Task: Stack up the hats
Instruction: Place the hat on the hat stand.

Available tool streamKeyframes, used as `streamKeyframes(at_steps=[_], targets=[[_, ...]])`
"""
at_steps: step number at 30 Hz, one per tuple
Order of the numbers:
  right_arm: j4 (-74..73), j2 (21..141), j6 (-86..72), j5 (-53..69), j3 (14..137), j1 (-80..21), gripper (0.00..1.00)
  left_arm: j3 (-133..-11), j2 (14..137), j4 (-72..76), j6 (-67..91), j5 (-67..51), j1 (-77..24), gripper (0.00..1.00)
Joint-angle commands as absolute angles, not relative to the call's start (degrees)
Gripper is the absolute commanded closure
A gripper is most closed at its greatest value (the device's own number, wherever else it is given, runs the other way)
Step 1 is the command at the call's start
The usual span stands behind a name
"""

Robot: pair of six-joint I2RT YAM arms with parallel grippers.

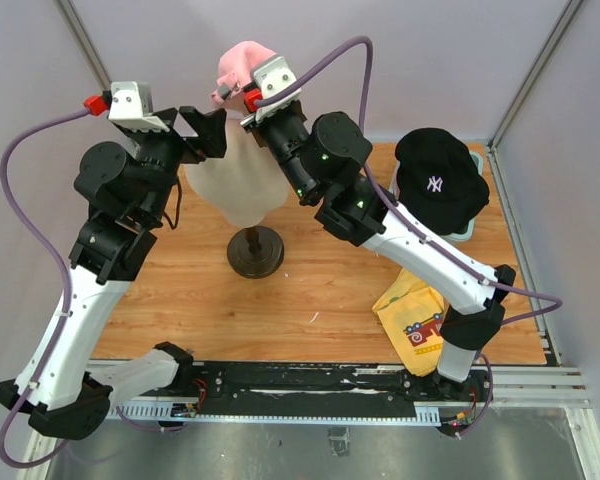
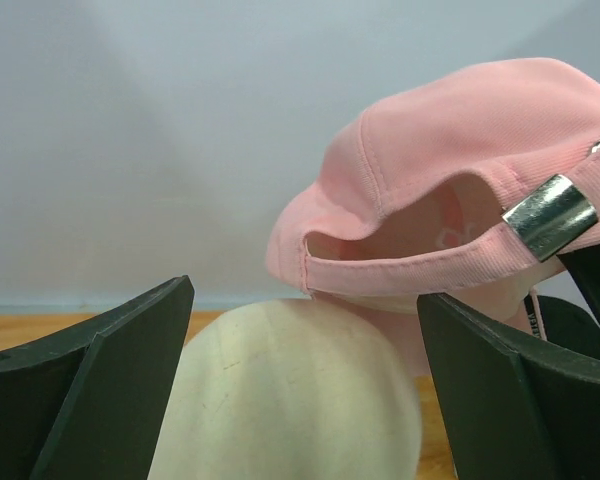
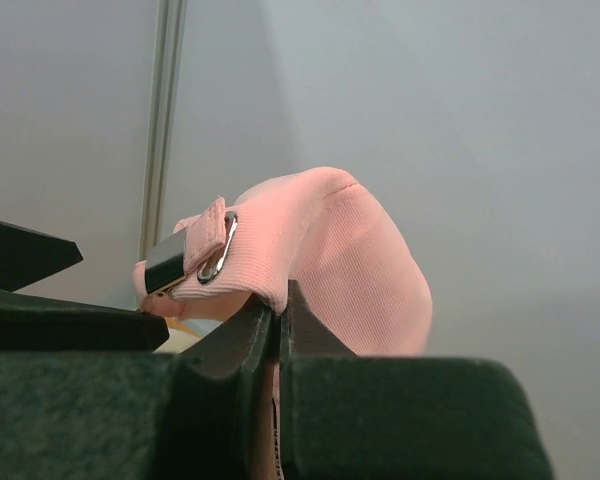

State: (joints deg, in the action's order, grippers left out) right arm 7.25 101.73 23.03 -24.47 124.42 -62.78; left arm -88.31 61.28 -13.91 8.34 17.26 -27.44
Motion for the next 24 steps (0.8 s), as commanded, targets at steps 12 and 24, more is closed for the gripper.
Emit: streamKeyframes(at_steps=[12,24], targets=[[11.9,100.3,25.5,-23.6,121.6,-66.0,1.0,-80.5,58.2,-0.6,5.7,13.9,-27.3,0.0],[12.3,98.6,26.8,-23.9,119.5,-67.4,0.99,-76.9,57.2,4.0,5.5,10.4,-27.3,0.0]])
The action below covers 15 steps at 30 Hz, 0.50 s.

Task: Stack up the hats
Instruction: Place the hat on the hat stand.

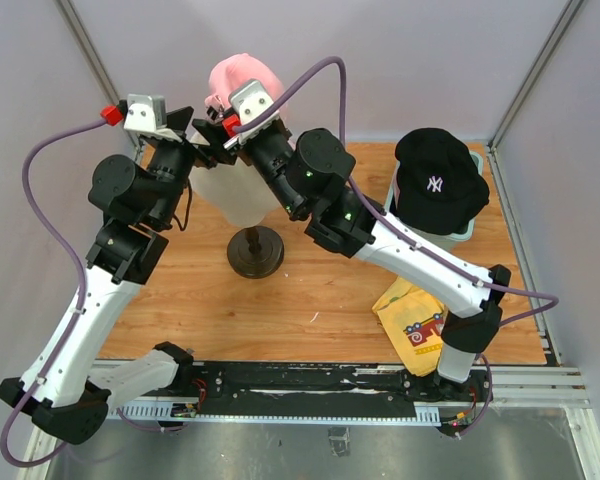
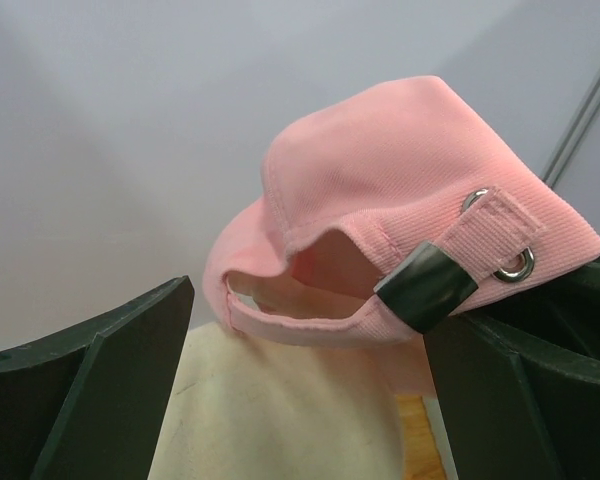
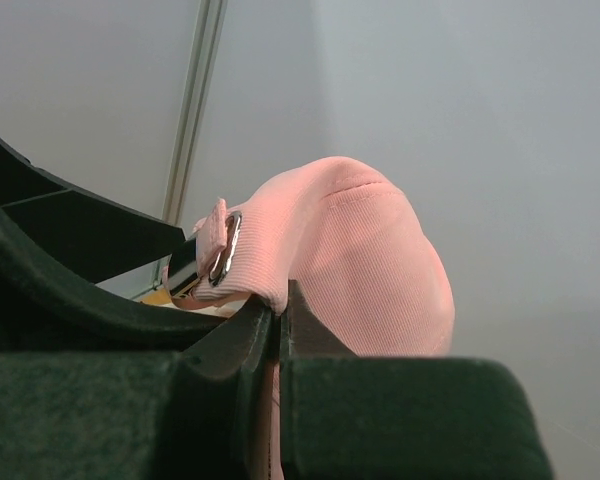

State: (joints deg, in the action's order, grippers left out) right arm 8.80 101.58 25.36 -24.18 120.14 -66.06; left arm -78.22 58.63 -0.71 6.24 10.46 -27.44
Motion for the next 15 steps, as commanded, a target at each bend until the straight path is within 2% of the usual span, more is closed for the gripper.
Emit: streamKeyframes(at_steps=[1,4,11,15], targets=[[12.4,98.3,27.1,-23.9,119.1,-67.5,0.99,-76.4,56.8,4.9,5.3,11.6,-27.3,0.0],[13.1,97.3,27.5,-24.2,117.1,-67.9,0.99,-74.8,55.4,7.8,3.6,14.6,-27.3,0.03],[13.6,96.2,27.8,-23.4,114.9,-68.6,0.99,-71.5,53.8,11.6,-1.3,14.4,-27.3,0.23],[13.9,95.5,27.9,-23.1,113.8,-68.8,0.99,-70.4,53.7,13.6,-2.1,14.5,-27.3,0.26]])
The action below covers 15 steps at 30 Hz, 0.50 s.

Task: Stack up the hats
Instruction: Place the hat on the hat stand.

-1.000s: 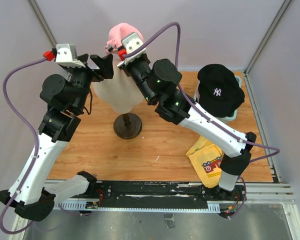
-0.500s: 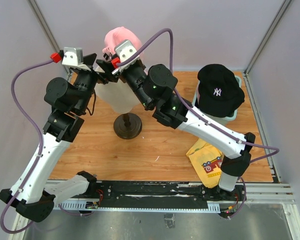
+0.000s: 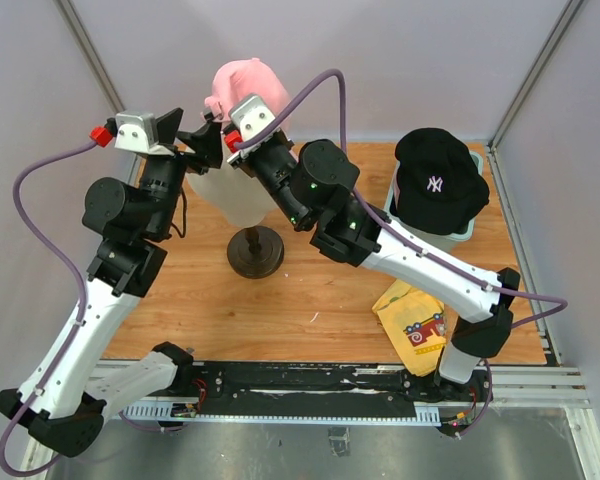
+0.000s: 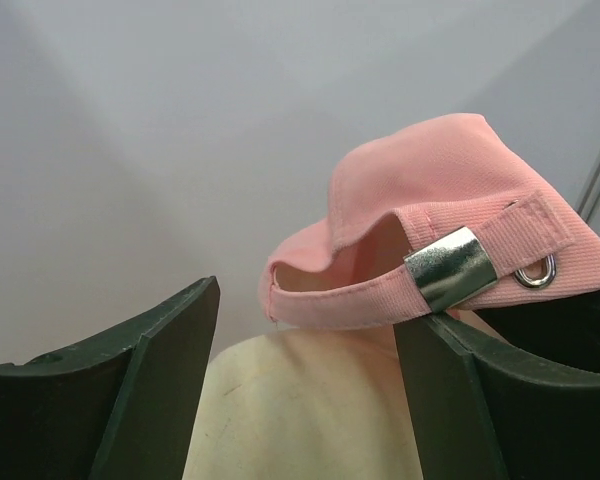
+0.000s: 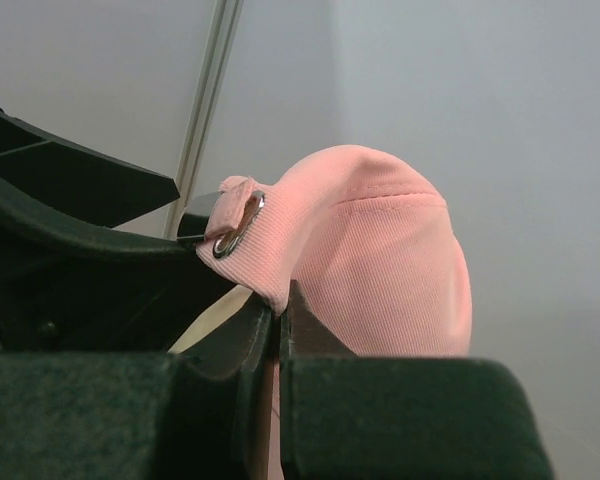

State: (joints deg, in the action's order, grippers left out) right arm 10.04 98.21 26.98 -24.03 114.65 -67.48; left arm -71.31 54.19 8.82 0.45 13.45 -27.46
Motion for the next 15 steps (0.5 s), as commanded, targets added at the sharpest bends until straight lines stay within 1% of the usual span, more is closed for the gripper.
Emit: streamKeyframes(at_steps=[1,11,14,15], targets=[[14.1,95.3,27.9,-23.0,113.3,-68.8,0.99,-70.4,53.7,14.2,-2.4,14.3,-27.3,0.28],[14.7,93.9,28.1,-22.3,111.1,-69.3,0.99,-68.9,54.7,19.2,-4.7,9.5,-27.3,0.48],[14.8,93.7,28.2,-22.2,110.8,-69.3,0.99,-68.0,54.2,20.9,-5.6,8.6,-27.3,0.58],[14.8,93.7,28.2,-22.1,110.7,-69.4,1.0,-67.8,54.0,21.4,-5.8,8.7,-27.3,0.64]])
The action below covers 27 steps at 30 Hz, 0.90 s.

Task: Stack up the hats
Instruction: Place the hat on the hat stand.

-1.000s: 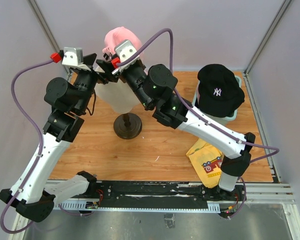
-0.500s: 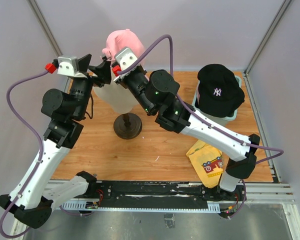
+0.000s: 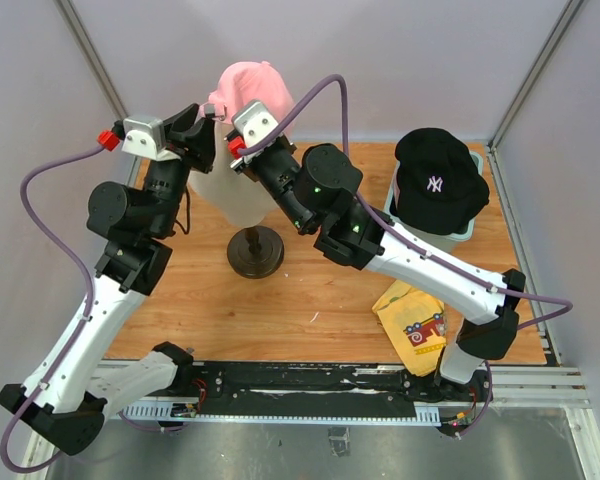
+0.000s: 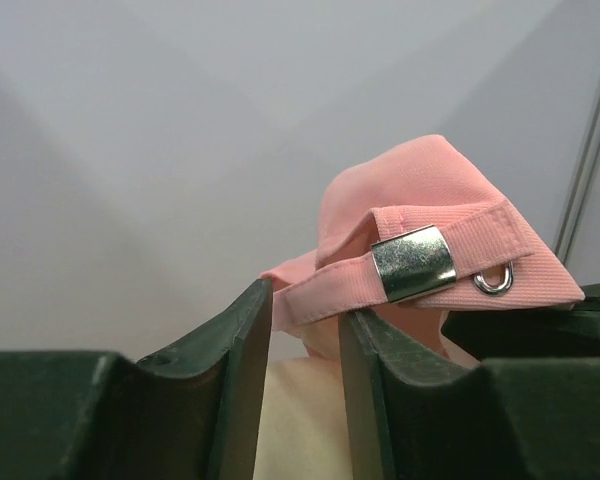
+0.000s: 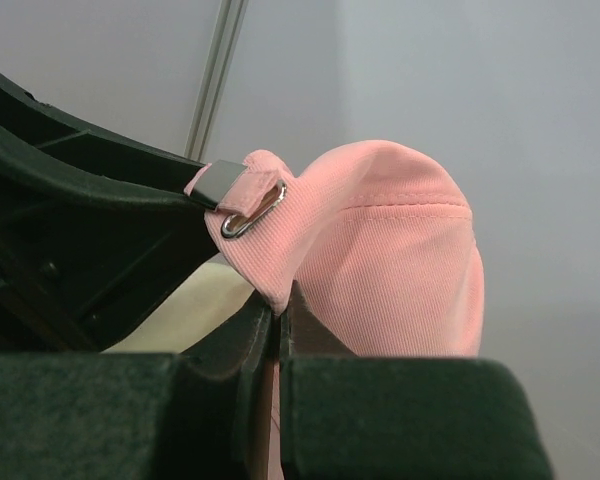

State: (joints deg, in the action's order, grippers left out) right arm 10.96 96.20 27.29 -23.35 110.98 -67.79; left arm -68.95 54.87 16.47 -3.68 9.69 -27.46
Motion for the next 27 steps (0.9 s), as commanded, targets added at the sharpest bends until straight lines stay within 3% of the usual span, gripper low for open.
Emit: streamKeyframes(at_steps=[1,10,27], targets=[[14.7,93.6,28.2,-22.1,110.6,-69.3,1.0,-67.6,53.8,21.8,-6.0,8.9,-27.3,0.67],[14.8,93.4,28.5,-21.6,110.1,-69.3,1.0,-63.9,50.7,26.2,-8.5,13.3,-27.3,0.97],[14.2,93.5,29.8,-21.9,108.6,-68.3,0.99,-56.0,41.8,28.6,-11.5,26.7,-27.3,1.0]])
